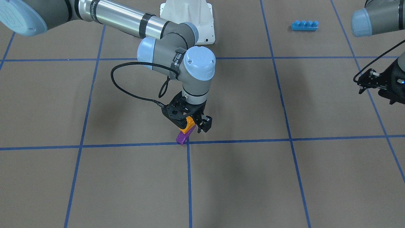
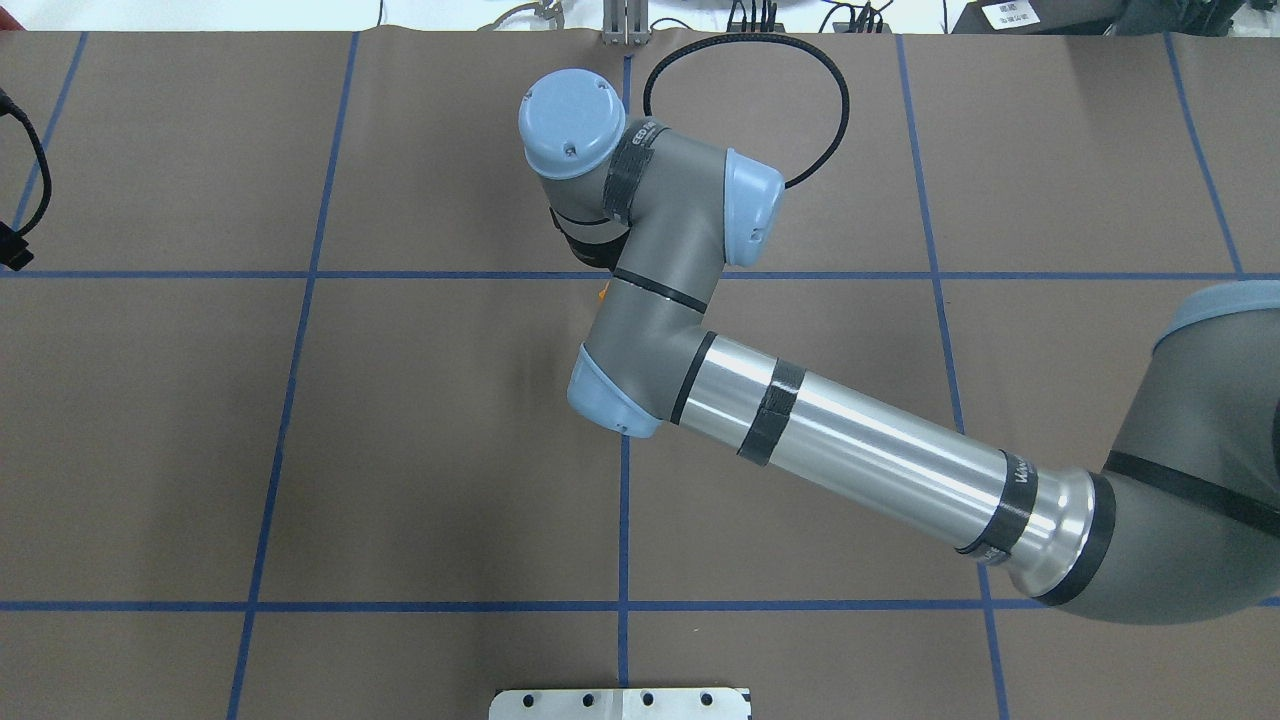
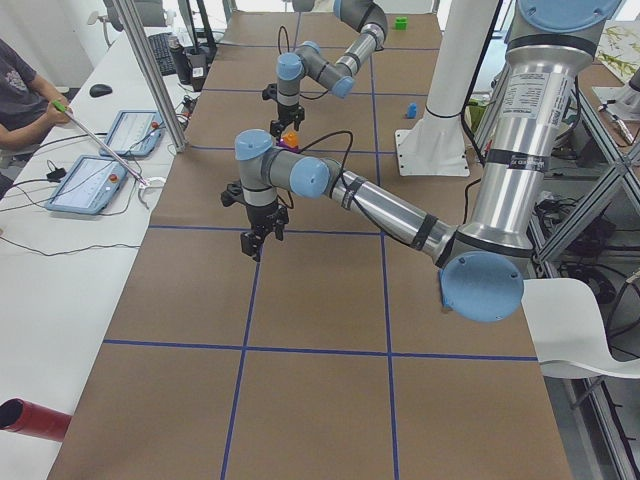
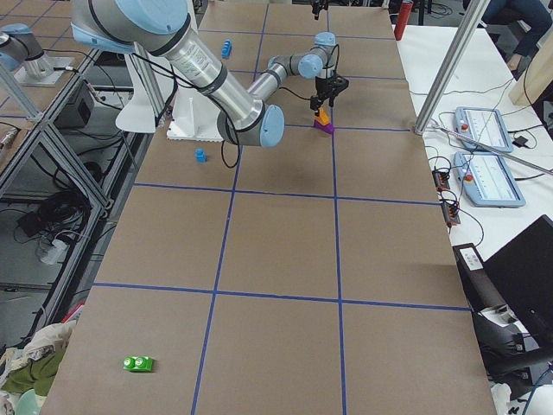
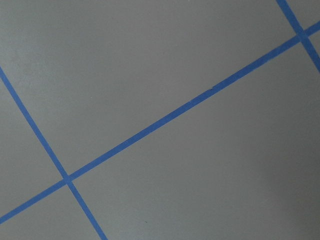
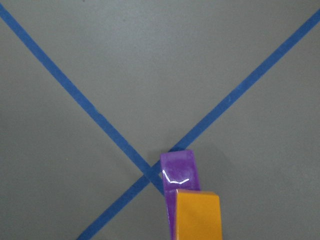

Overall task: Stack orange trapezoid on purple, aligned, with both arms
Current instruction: 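Adjust the orange trapezoid's alignment on the purple block with the right gripper, then open the right gripper and raise it away from the stack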

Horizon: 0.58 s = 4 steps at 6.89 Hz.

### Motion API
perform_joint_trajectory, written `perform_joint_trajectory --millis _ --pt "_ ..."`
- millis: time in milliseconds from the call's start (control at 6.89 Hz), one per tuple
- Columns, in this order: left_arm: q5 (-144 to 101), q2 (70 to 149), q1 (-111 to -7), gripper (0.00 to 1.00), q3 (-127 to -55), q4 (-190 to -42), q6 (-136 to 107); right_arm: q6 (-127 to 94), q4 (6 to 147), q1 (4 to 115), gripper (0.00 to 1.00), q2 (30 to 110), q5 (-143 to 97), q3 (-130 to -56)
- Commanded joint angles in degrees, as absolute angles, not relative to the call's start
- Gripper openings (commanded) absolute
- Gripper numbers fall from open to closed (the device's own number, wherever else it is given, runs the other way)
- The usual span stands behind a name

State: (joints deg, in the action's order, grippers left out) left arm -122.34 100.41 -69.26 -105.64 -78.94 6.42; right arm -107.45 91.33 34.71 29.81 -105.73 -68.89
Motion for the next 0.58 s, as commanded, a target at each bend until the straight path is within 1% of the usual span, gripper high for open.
perform_joint_trajectory --millis 0,145,290,435 --pt "-122.3 100.5 -69.3 1.00 -105.7 -79.0 6.5 -102.3 96.9 38.5 1.00 36.6 -109.2 -82.8" --pt "-122.3 100.5 -69.3 1.00 -106.1 -79.0 6.5 -94.5 102.7 40.0 1.00 43.0 -109.2 -93.3" --pt "-122.3 100.4 -69.4 1.00 -106.2 -79.0 6.0 -88.8 105.3 42.8 1.00 48.6 -109.2 -100.1" --pt "-122.3 100.1 -71.3 1.00 -106.1 -79.1 6.3 -81.4 105.6 46.4 1.00 53.9 -111.5 -103.8"
